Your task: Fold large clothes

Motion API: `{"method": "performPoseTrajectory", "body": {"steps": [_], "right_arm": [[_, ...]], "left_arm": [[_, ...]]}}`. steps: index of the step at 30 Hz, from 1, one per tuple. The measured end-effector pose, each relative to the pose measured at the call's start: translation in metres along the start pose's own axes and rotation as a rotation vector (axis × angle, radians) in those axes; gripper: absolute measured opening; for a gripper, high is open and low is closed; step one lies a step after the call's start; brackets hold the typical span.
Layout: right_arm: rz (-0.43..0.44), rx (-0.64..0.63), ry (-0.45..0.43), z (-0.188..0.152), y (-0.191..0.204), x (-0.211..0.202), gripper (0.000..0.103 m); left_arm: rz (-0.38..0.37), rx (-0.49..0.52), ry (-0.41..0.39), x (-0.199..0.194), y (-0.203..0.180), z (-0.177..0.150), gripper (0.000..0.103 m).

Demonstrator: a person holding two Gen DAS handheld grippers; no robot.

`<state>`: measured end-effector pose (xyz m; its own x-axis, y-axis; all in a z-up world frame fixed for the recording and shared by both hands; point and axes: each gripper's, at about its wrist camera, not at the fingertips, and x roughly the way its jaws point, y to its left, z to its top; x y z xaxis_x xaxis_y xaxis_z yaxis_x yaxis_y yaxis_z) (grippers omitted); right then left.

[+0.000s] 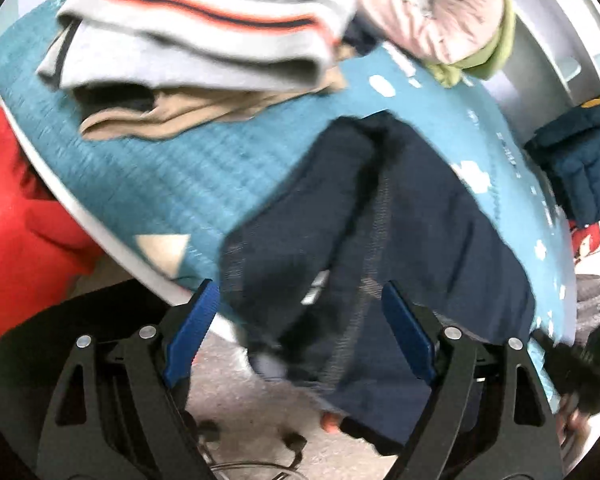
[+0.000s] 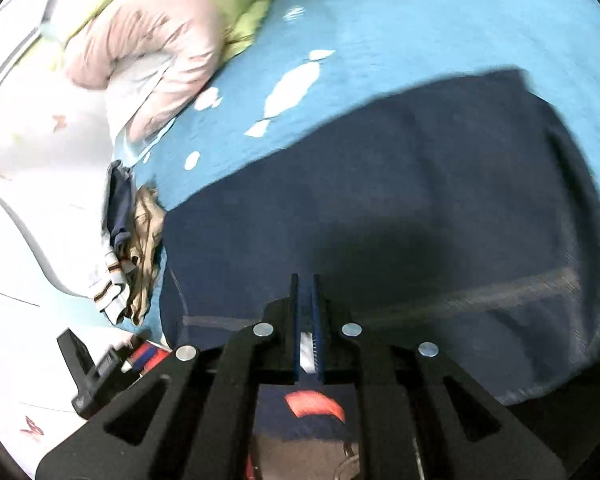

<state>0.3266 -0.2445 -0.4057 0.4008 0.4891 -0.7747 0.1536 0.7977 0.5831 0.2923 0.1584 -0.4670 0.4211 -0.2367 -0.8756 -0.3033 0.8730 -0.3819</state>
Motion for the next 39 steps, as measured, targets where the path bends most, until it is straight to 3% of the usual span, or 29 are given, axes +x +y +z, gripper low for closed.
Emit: {"method": "performPoseTrajectory", "body": {"steps": [3,7,10,12,14,16,18,20,24,26,30,33,39], "right_arm": [[-0.027,-0.033,0.003,0.022,0.024,0.033,0.006],[-0.081,-0.028,0.010,0.042,0.039,0.069,0.006],[-0.086,-0.025,-0.005,0.052,0.035,0.087,0.005],[-0.133,-0.051,-0.005,0.053,0.030,0.104,0.000],[-0.100,0.008,0.012,0.052,0.011,0.123,0.000],[-0.095,0.015,0.018,0.056,0.010,0.125,0.000],[-0.143,-0.064,0.029,0.057,0.024,0.120,0.000],[-0.142,-0.090,0.033,0.052,0.032,0.110,0.005],[-0.114,-0.064,0.034,0.008,0.031,0.077,0.006],[-0.128,-0.071,0.019,-0.013,0.025,0.080,0.000],[-0.035,0.019,0.019,-0.012,-0.001,0.092,0.000],[-0.043,-0.011,0.022,-0.013,0.009,0.081,0.004],[-0.007,-0.054,0.021,-0.041,0.022,0.061,0.006]], "left_arm": [[0.040,0.000,0.029,0.012,0.015,-0.001,0.084],[0.034,-0.038,0.042,0.029,0.024,0.002,0.084],[0.022,-0.040,0.057,0.038,0.030,0.006,0.090],[0.045,-0.009,0.051,0.039,0.025,0.006,0.091],[0.064,0.010,0.040,0.039,0.022,0.004,0.091],[0.072,0.018,0.038,0.041,0.019,0.004,0.091],[0.072,0.028,0.044,0.041,0.019,0.004,0.091],[0.063,0.027,0.060,0.042,0.021,0.003,0.091],[0.001,-0.033,0.086,0.043,0.034,0.000,0.091],[-0.018,-0.049,0.097,0.045,0.038,-0.001,0.091],[-0.057,-0.071,0.108,0.040,0.047,-0.005,0.090],[-0.058,-0.044,0.095,0.029,0.048,-0.010,0.082],[-0.040,-0.028,0.072,0.023,0.038,-0.011,0.082]]}}
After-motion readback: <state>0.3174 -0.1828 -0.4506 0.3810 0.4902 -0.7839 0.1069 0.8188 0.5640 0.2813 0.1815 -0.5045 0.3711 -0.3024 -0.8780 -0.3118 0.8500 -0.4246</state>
